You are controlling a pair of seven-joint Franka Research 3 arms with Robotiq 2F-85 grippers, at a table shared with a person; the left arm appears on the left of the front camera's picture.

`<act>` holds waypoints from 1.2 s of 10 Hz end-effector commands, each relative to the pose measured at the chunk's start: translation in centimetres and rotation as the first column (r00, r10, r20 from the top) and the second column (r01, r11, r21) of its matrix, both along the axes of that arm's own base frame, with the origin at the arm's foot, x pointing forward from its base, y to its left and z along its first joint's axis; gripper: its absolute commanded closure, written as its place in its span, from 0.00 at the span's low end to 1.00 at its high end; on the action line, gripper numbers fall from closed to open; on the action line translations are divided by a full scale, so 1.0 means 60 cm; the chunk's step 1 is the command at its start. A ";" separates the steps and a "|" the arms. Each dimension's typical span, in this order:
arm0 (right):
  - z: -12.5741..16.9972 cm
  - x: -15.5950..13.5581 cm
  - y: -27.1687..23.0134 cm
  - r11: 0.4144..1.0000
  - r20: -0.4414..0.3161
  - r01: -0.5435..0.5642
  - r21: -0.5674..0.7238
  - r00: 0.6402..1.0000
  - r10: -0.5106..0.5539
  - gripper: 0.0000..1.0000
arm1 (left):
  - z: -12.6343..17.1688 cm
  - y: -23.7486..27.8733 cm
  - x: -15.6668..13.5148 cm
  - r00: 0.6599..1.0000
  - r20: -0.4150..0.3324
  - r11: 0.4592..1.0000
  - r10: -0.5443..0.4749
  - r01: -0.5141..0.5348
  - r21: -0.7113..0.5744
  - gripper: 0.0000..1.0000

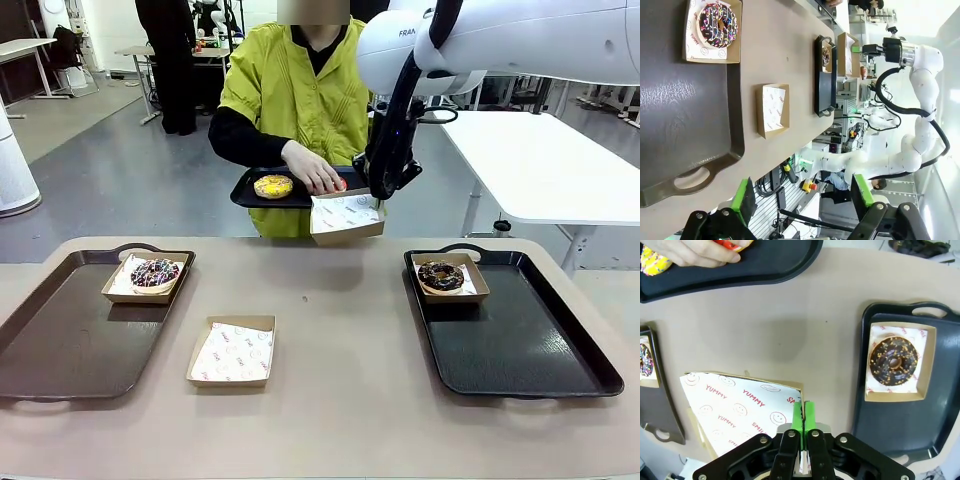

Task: Individually package the donuts and arrange them on the tray.
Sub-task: Place the picked Paper togo box on the Handle tray while simultaneously picking up another Paper togo box from the table with the other hand.

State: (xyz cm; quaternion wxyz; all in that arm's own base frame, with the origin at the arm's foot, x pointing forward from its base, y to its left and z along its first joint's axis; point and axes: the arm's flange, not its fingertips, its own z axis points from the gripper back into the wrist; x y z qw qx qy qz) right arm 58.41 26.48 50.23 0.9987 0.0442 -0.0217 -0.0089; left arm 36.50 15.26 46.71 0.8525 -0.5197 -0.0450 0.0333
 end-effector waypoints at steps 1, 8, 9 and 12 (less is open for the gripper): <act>0.001 -0.002 -0.002 1.000 0.002 0.012 0.005 1.000 -0.012 1.00 | 0.000 0.001 -0.003 1.000 0.004 1.000 0.000 0.001 -0.011 0.00; 0.001 -0.002 -0.002 1.000 0.002 0.012 0.005 1.000 -0.012 1.00 | 0.000 0.001 -0.003 1.000 0.004 1.000 0.000 0.001 -0.011 0.00; 0.001 -0.002 -0.002 1.000 0.002 0.012 0.005 1.000 -0.012 1.00 | 0.000 0.001 -0.003 1.000 0.004 1.000 0.000 0.001 -0.011 0.00; 0.001 -0.002 -0.002 1.000 0.002 0.012 0.005 1.000 -0.012 1.00 | 0.000 0.001 -0.003 1.000 0.004 1.000 0.000 0.001 -0.011 0.00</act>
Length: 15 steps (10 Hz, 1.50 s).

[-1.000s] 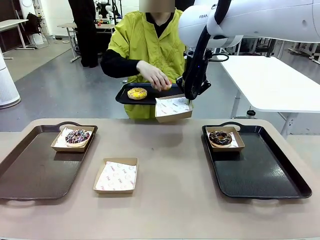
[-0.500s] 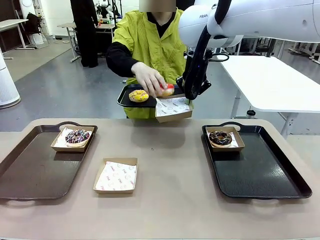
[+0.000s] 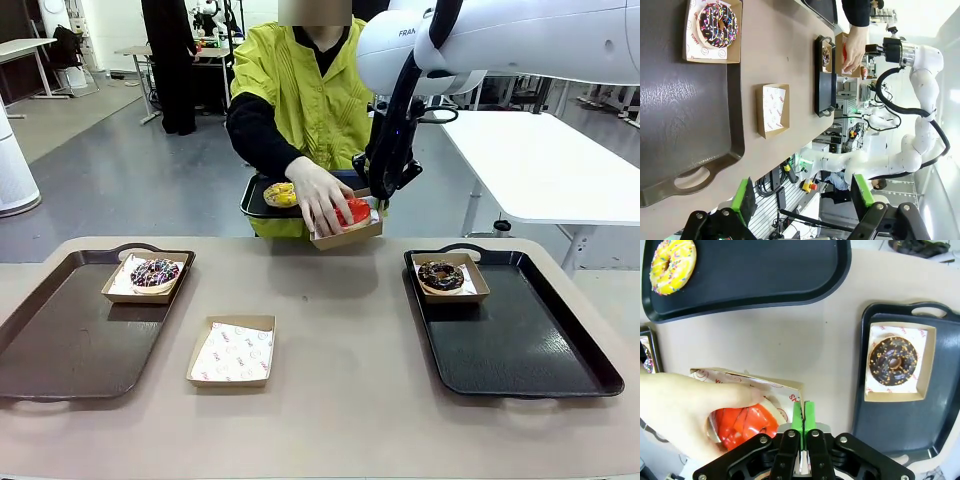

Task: Individually package the donuts and arrange them on the tray.
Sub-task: Place the picked Paper togo box on the Handle tray while simultaneously picking up another Paper togo box from the table with the other hand.

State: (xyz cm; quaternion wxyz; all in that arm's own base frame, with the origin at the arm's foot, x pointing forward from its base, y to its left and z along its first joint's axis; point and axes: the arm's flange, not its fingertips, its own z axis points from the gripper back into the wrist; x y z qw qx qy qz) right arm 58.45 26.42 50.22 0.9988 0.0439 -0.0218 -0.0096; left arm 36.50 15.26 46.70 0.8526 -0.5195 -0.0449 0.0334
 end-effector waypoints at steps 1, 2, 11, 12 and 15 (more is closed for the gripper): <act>0.001 -0.003 -0.001 1.000 0.002 0.010 0.005 1.000 -0.010 1.00 | 0.000 0.001 -0.003 1.000 0.004 1.000 -0.001 0.001 -0.011 0.00; 0.001 -0.003 -0.001 1.000 0.002 0.010 0.005 1.000 -0.010 1.00 | 0.000 0.001 -0.003 1.000 0.004 1.000 -0.001 0.001 -0.011 0.00; 0.010 -0.094 -0.094 0.982 0.019 -0.151 -0.114 0.988 0.154 0.99 | 0.045 -0.069 0.005 0.997 -0.071 0.989 -0.042 0.052 0.139 0.00; 0.009 -0.119 -0.135 0.975 0.031 -0.190 -0.119 0.980 0.195 0.99 | 0.061 -0.098 0.027 0.995 -0.095 0.981 -0.034 0.052 0.189 0.00; -0.019 -0.150 -0.277 0.973 0.046 -0.220 -0.066 0.974 0.223 0.99 | 0.086 -0.214 0.062 0.984 -0.154 0.927 -0.095 0.144 0.346 0.00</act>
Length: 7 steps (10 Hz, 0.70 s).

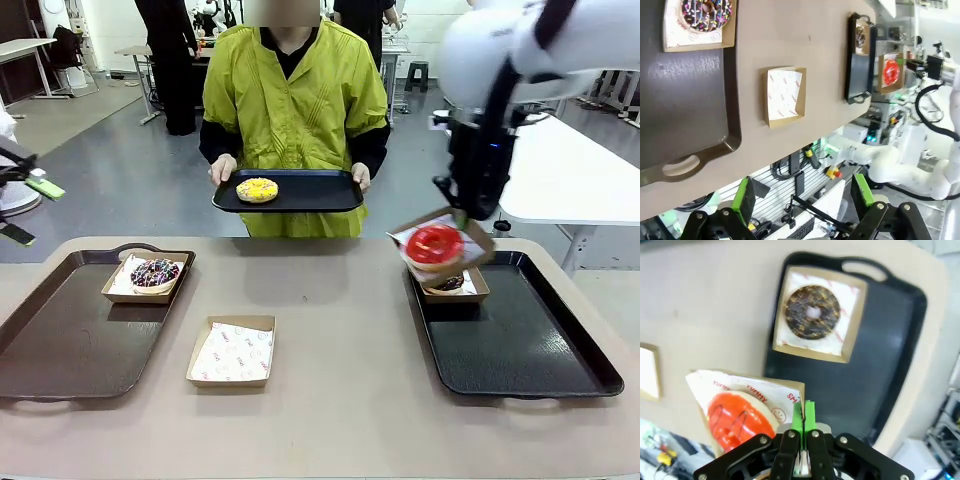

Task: Individually package the donuts and arrange them on the tray.
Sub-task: Place the picked Paper togo box on the Handle tray while simultaneously picking up another Paper togo box from the table with the other hand.

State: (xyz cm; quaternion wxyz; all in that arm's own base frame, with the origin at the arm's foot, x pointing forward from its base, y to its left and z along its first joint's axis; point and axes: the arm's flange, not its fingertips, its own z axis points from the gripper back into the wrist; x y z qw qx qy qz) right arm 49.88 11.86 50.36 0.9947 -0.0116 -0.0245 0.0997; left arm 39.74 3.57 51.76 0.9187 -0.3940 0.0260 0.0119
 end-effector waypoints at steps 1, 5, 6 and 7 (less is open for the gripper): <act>-0.035 -0.010 -0.078 0.997 0.042 -0.002 0.080 0.999 -0.002 0.99 | -0.004 -0.057 0.011 0.999 -0.039 0.989 -0.019 0.024 0.144 0.00; -0.104 -0.038 -0.208 0.956 0.008 0.165 0.241 0.985 -0.172 0.99 | -0.050 -0.178 0.035 0.998 -0.055 0.924 -0.016 0.035 0.380 0.00; -0.123 -0.057 -0.226 0.951 -0.012 0.188 0.247 0.981 -0.191 0.99 | -0.062 -0.204 0.037 0.999 -0.043 0.911 -0.013 0.029 0.412 0.00; -0.136 -0.073 -0.239 0.947 -0.028 0.209 0.244 0.978 -0.209 0.99 | -0.075 -0.226 0.040 0.999 -0.029 0.896 -0.015 0.026 0.444 0.00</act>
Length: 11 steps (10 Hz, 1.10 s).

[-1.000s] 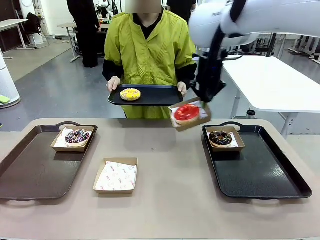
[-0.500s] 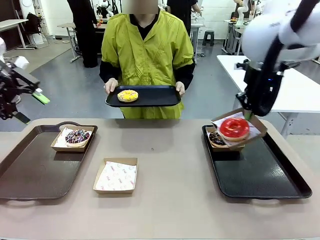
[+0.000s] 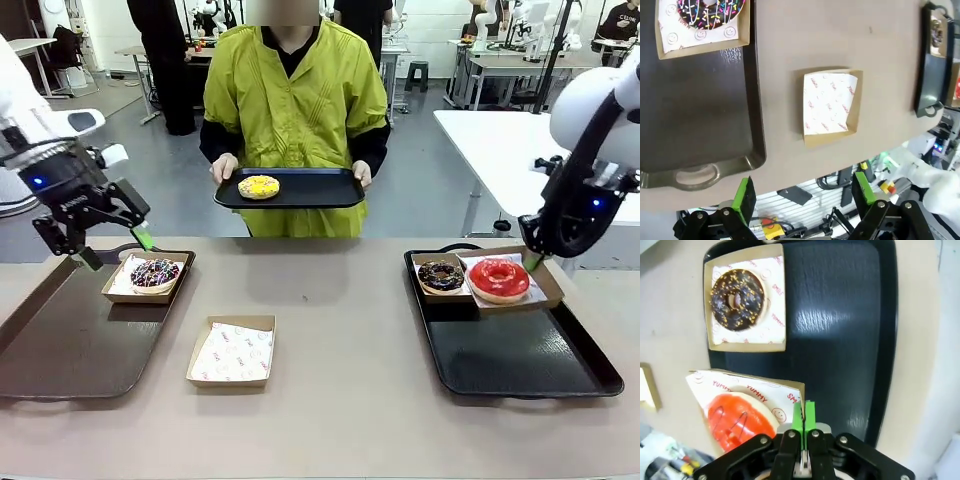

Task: Individually package the donuts and arrange them on the tray.
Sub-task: Place the picked Paper togo box on the Handle tray while simultaneously picking up another Paper togo box from the table with the other hand.

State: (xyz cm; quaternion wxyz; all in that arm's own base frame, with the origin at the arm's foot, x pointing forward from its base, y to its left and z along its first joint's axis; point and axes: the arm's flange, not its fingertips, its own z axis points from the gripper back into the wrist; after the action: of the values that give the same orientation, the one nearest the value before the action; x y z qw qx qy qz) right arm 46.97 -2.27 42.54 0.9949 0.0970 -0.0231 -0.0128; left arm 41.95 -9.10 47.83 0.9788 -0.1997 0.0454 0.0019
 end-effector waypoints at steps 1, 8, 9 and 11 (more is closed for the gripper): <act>-0.015 -0.035 -0.010 1.000 0.006 0.020 0.018 1.000 -0.020 0.99 | -0.022 -0.037 0.012 0.999 0.029 0.996 0.019 -0.022 0.089 0.00; -0.022 -0.029 -0.013 1.000 -0.027 0.018 0.004 0.999 -0.018 0.99 | -0.160 -0.164 -0.010 0.985 0.175 0.940 0.005 -0.064 0.334 0.00; -0.022 -0.029 -0.013 1.000 -0.027 0.018 0.004 0.999 -0.018 0.99 | -0.173 -0.171 -0.013 0.981 0.193 0.939 0.018 -0.083 0.334 0.00; -0.022 -0.029 -0.013 1.000 -0.027 0.018 0.004 0.999 -0.018 0.99 | -0.161 -0.161 -0.012 0.987 0.158 0.953 -0.022 -0.028 0.303 0.00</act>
State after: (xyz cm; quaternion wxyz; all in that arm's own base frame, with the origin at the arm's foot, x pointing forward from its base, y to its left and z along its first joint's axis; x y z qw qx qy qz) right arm 44.86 -3.17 41.17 0.9955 0.0918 -0.0090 -0.0227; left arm 41.05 -18.97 37.55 0.9982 -0.0467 -0.0388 0.0026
